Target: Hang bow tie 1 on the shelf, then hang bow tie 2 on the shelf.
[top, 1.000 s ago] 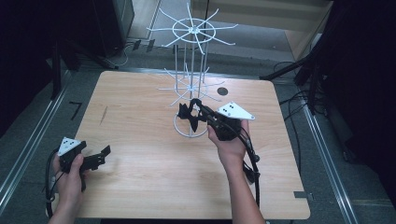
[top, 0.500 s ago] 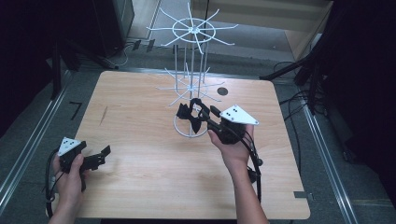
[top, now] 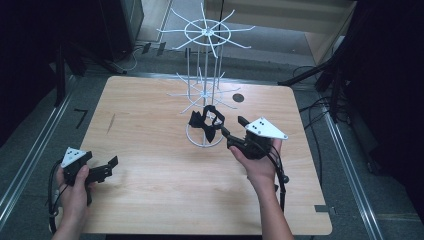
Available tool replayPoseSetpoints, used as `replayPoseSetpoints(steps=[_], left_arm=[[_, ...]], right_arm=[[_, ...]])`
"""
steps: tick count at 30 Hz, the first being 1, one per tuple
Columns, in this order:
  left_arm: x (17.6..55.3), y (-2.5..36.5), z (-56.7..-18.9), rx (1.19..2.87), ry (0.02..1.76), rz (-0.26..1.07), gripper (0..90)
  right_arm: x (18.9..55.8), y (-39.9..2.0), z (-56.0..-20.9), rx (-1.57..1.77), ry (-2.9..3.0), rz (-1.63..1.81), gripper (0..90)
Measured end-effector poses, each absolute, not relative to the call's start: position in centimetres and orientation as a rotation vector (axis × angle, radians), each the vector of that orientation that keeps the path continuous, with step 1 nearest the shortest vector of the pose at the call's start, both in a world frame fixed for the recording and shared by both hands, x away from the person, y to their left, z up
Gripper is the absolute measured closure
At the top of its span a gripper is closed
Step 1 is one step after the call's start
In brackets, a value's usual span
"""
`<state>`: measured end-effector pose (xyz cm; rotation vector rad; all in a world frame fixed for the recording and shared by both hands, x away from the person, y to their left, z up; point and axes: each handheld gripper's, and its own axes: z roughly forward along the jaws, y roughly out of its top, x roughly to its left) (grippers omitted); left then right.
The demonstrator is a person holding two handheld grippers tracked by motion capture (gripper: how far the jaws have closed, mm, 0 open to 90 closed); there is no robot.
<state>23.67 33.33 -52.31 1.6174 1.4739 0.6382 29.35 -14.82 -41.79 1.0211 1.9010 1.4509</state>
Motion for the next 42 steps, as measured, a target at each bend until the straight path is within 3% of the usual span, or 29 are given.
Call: replayPoseSetpoints(steps=[30, 42], left_arm=[[23.7, 33.2, -52.3, 1.621, 1.478, 0.644, 0.2], [23.7, 33.2, -52.3, 1.623, 1.481, 0.643, 0.1]], right_arm=[[26.1, -21.3, -45.8, 1.156, 1.868, 1.386, 34.7], [25.1, -23.2, -47.7, 1.259, 1.837, 1.356, 39.0]])
